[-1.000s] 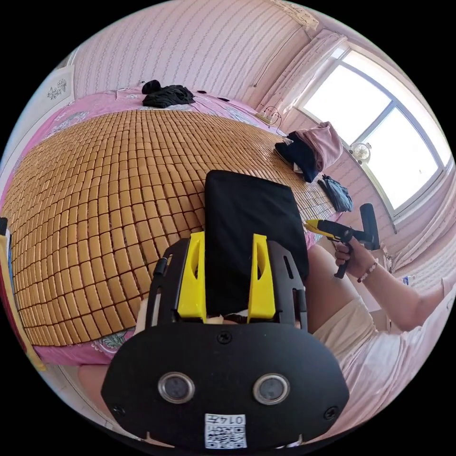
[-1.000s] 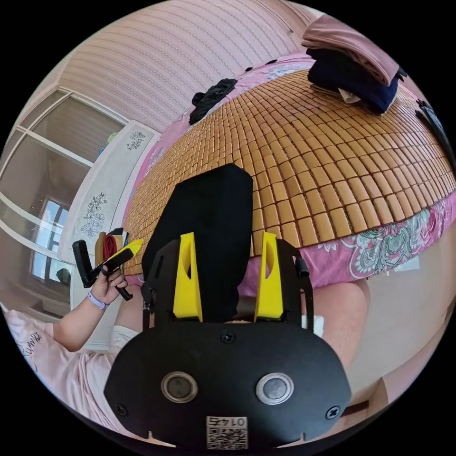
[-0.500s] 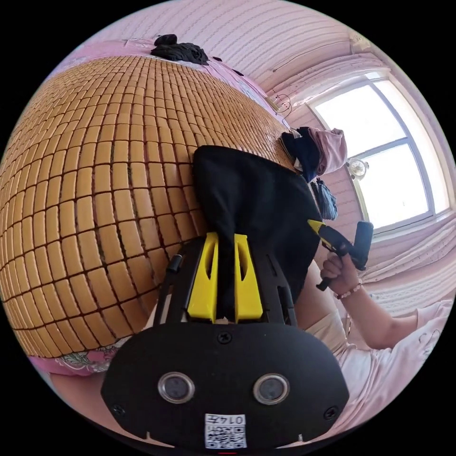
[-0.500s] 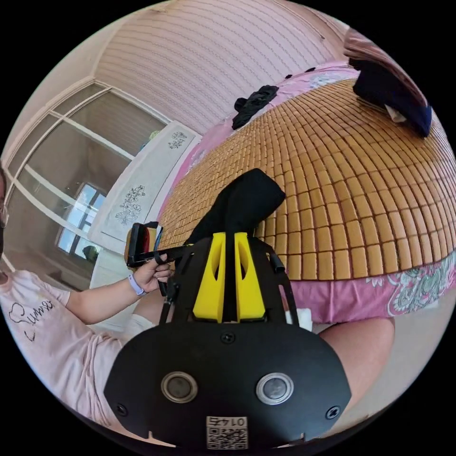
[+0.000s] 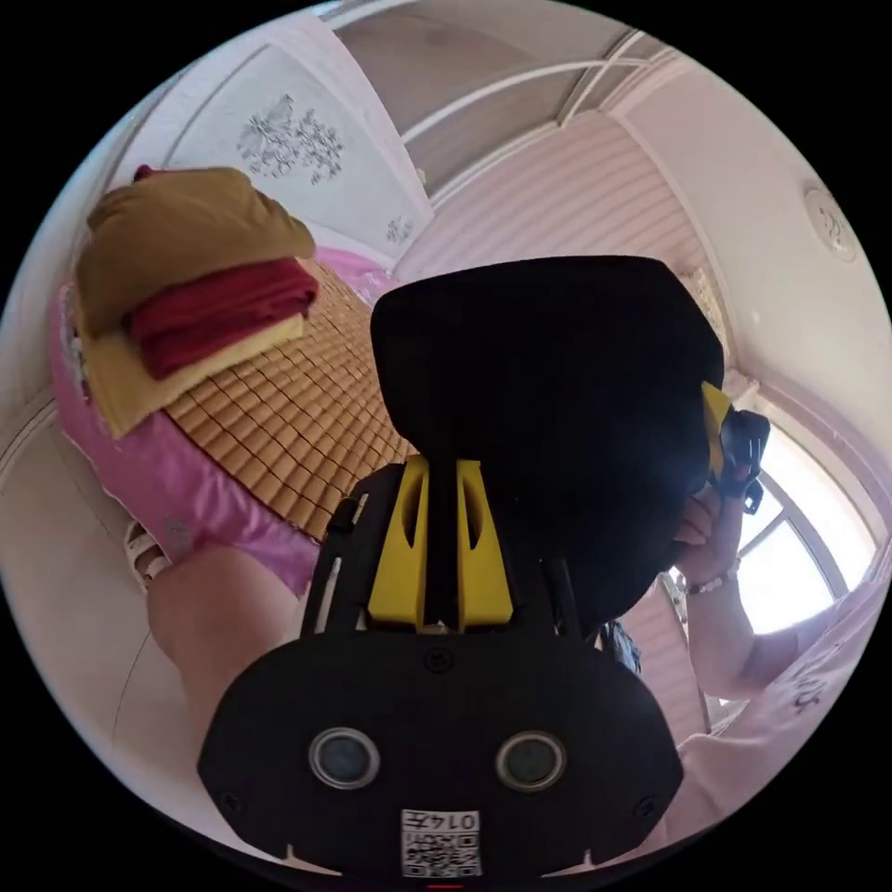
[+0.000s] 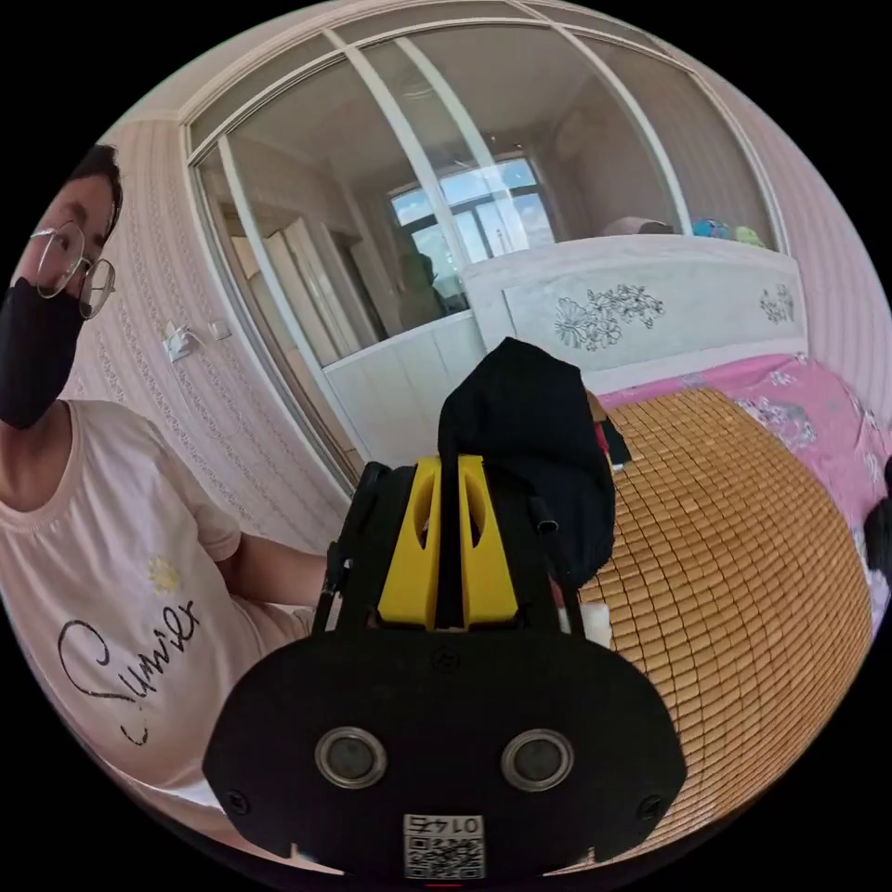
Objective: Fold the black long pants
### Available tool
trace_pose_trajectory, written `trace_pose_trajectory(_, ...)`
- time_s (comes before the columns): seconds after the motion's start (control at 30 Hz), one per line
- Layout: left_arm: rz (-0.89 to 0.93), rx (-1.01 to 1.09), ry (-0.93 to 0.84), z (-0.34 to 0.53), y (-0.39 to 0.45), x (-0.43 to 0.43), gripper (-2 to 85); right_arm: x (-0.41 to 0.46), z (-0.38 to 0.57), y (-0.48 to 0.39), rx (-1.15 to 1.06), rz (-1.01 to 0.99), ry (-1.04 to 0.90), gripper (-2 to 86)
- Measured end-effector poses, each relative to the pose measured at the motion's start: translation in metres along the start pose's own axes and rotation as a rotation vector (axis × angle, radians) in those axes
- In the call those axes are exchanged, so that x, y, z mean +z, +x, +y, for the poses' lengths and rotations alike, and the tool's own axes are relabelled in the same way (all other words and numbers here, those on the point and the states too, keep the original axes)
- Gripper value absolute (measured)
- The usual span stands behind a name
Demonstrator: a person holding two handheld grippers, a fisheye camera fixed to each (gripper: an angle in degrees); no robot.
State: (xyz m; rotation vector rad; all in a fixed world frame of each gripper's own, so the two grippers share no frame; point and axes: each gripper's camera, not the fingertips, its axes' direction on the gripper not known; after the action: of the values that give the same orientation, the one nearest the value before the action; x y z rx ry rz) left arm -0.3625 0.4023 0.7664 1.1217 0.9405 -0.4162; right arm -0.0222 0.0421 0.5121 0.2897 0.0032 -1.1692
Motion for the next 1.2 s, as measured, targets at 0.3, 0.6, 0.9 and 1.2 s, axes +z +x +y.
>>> trace_pose_trajectory(0.3, -0.205, -0.009, 0.405, -0.086, -0.034, -0.131, 5.1, 0.123, -0.226, 0.052, -0.023, -0.042, -0.156, 3.9)
trace_pose_trajectory(0.6, -0.565, -0.116, 0.088, -0.126, -0.133, -0.053, 4.2, 0.138, -0.143, 0.116, 0.261, 0.085, -0.193, 6.9)
trace_pose_trajectory(0.9, -0.431, 0.46, 0.002, 0.045, -0.03, -0.063, -0.6, -0.056, 0.208, 0.06, 0.737, 0.43, -0.33, 7.0)
trace_pose_trajectory(1.2, 0.015, 0.898, -0.297, 0.166, 0.153, 0.091, 8.6, -0.28, 0.457, -0.123, 1.205, 0.943, 0.257, 8.9)
